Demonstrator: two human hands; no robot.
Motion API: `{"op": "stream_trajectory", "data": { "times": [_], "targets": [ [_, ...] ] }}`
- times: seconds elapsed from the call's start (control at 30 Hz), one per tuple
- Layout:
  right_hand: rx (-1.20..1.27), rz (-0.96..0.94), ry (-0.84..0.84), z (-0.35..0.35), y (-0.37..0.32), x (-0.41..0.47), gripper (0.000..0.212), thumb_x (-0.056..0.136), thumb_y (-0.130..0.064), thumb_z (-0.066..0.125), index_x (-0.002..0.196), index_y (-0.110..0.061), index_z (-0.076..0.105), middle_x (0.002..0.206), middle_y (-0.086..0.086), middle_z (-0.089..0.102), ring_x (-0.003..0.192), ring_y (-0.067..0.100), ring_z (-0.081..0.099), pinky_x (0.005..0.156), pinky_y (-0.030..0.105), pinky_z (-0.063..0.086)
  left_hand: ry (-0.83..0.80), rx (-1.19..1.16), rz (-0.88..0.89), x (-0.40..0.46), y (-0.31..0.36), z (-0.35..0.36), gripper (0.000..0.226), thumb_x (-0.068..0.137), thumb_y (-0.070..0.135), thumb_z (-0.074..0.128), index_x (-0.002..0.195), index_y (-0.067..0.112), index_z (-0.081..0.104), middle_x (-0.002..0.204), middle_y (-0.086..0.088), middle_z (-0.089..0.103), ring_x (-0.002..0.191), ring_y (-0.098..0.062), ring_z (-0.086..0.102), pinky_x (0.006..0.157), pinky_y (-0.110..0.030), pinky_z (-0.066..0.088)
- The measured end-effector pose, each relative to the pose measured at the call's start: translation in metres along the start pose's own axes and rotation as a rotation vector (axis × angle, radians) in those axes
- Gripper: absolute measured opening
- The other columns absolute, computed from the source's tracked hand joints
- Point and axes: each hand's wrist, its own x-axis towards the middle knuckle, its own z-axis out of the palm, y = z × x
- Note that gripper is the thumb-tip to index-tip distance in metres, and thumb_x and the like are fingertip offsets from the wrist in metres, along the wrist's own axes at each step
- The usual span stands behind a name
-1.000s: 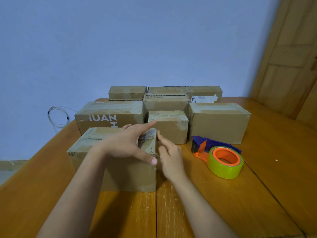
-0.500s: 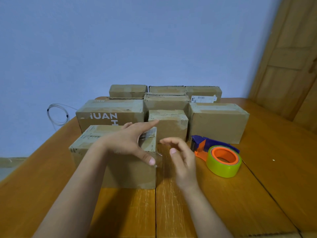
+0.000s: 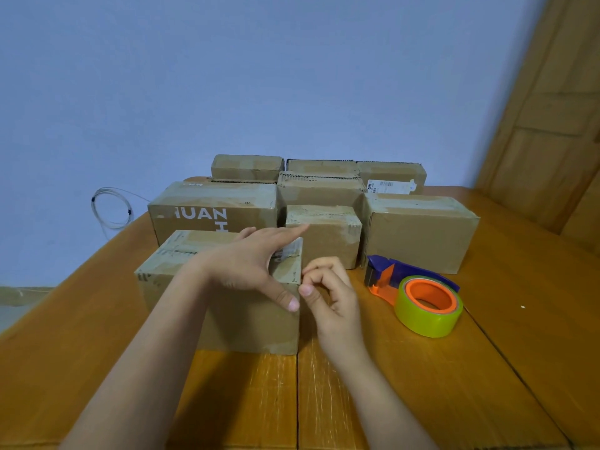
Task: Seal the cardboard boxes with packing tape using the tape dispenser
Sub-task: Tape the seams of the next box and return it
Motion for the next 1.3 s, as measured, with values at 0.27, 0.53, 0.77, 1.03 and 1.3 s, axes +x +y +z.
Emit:
{"op": "stream_trajectory", "data": {
  "times": [0.27, 0.53, 0.77, 1.03, 1.3],
  "targets": [
    [0.135, 0.082, 0.066, 0.017, 0.008, -0.008, 0.019, 0.090, -0.032, 0.049, 0.078, -0.018, 0.049, 0.088, -0.014, 0.045, 0.085, 0.004, 0.046, 0.077, 0.015, 0.039, -0.061, 0.045, -0.003, 0.003, -0.003, -0.001, 0.123, 0.049, 0.076, 0.064, 0.147, 0.049, -0.004, 0.158, 0.012, 0.010, 0.144, -0.010, 0.006, 0.120, -0.038, 0.007],
    [-0.163, -0.111, 0.208, 0.035, 0.015, 0.001, 0.018, 0.096, -0.030, 0.030, 0.096, -0.026, 0.048, 0.096, -0.020, 0.038, 0.090, 0.009, 0.044, 0.078, 0.021, 0.037, -0.056, 0.062, 0.006, 0.006, -0.005, -0.001, 0.123, 0.048, 0.079, 0.062, 0.146, 0.049, -0.006, 0.157, 0.012, 0.012, 0.143, -0.011, 0.007, 0.120, -0.039, 0.008],
    [-0.113, -0.068, 0.167, 0.033, 0.016, -0.003, 0.042, 0.098, -0.058, 0.023, 0.102, -0.030, 0.055, 0.103, -0.010, 0.043, 0.097, 0.012, 0.047, 0.084, 0.020, 0.040, -0.032, 0.039, 0.021, 0.005, -0.005, 0.000, 0.121, 0.054, 0.069, 0.068, 0.149, 0.045, -0.003, 0.157, 0.011, 0.012, 0.143, -0.010, 0.007, 0.119, -0.034, 0.007],
    [-0.133, 0.023, 0.088, 0.027, 0.019, -0.014, 0.031, 0.100, -0.047, 0.028, 0.123, -0.059, 0.044, 0.117, -0.023, 0.037, 0.113, 0.005, 0.042, 0.096, 0.017, 0.036, -0.032, 0.043, 0.016, 0.005, -0.006, 0.000, 0.118, 0.063, 0.062, 0.077, 0.149, 0.045, -0.002, 0.159, 0.009, 0.010, 0.145, -0.013, 0.005, 0.120, -0.038, 0.006],
    [-0.055, 0.106, 0.159, 0.024, 0.012, -0.009, 0.036, 0.095, -0.055, 0.036, 0.129, -0.053, 0.047, 0.118, -0.019, 0.049, 0.118, 0.012, 0.049, 0.096, 0.024, 0.043, -0.023, 0.049, -0.005, 0.004, 0.000, -0.002, 0.118, 0.067, 0.057, 0.078, 0.151, 0.041, -0.004, 0.160, 0.009, 0.007, 0.146, -0.013, 0.002, 0.119, -0.036, 0.004]
  ]
}}
